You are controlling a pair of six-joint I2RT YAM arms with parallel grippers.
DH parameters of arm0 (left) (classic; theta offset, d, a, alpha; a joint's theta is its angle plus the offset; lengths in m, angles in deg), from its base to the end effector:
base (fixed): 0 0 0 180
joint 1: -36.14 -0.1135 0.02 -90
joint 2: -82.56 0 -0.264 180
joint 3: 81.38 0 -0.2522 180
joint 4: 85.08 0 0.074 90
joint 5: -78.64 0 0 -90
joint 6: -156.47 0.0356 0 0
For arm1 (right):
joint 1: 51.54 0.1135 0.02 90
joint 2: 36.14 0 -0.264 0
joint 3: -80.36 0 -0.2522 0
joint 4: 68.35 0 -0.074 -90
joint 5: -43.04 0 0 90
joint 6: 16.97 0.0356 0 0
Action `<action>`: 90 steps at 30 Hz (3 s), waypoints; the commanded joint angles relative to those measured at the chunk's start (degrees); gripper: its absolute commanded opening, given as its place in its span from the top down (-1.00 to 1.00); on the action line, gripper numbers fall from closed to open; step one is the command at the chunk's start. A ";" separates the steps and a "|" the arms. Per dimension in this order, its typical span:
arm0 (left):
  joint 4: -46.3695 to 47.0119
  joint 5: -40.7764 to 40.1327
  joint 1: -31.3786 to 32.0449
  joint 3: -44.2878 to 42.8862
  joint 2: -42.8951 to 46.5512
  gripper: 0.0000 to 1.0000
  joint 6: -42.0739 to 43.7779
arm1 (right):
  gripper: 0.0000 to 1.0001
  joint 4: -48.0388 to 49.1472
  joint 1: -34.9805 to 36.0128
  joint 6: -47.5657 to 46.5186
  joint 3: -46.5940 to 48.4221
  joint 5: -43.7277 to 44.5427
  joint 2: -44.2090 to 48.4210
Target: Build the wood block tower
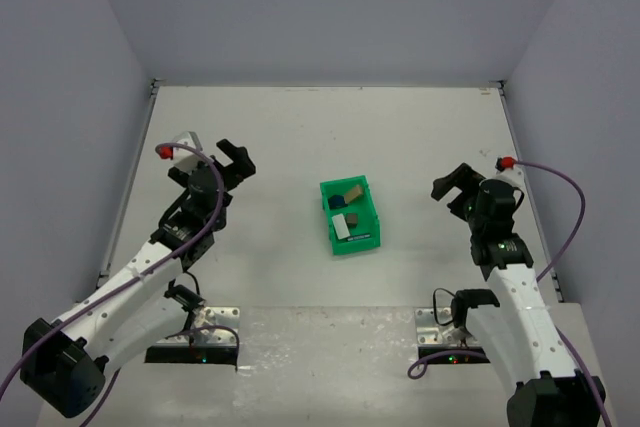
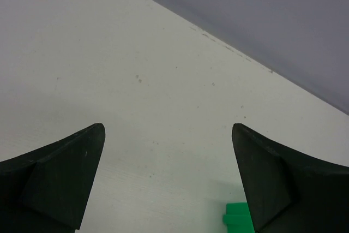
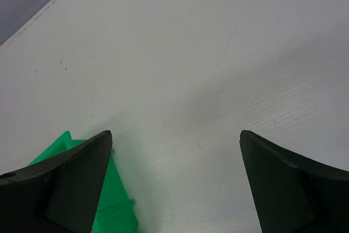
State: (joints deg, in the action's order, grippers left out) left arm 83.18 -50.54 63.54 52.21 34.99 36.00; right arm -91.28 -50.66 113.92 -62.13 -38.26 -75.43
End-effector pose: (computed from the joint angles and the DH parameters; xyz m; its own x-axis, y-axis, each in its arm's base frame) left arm 0.1818 -0.0689 0.2806 -0.0745 -0.4041 -0.9117 -0.2643 0.8895 -0.3727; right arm 0.1670 -0.0028 0.2272 -0.2360 0.6435 -0.7281 0.3660 0.7530 0.5469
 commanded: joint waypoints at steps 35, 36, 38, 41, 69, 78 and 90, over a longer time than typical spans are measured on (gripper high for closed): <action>3.91 2.62 -0.42 0.06 -3.35 -1.00 -0.32 | -0.15 -4.45 39.03 -23.88 19.33 4.12 -41.83; 3.65 2.30 -0.42 -0.07 -3.38 -1.00 -0.43 | 0.04 -4.43 39.34 -23.54 19.60 5.63 -42.62; 3.51 2.02 -0.42 -0.11 -3.28 -1.00 -0.63 | 0.39 -4.37 39.89 -22.66 20.12 10.25 -42.84; 3.60 2.01 -0.42 0.03 -3.14 -1.00 -0.72 | 0.72 -4.36 39.90 -21.56 20.29 15.06 -41.08; 1.05 -0.28 -0.42 0.56 0.55 -1.00 -1.78 | 1.00 -77.45 39.72 5.16 51.50 75.43 -68.15; 0.09 -1.42 -0.42 0.47 0.99 -1.00 -1.95 | 1.00 -77.14 39.81 -9.69 54.38 81.47 -78.00; -0.18 -1.78 -0.42 0.03 -0.19 -1.00 -1.95 | 1.00 -77.14 40.38 -26.64 57.68 64.00 -83.63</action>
State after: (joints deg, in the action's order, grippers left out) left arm 81.99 -51.28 63.52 53.04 34.82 34.49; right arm -157.08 -10.96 96.23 -9.06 32.86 -157.58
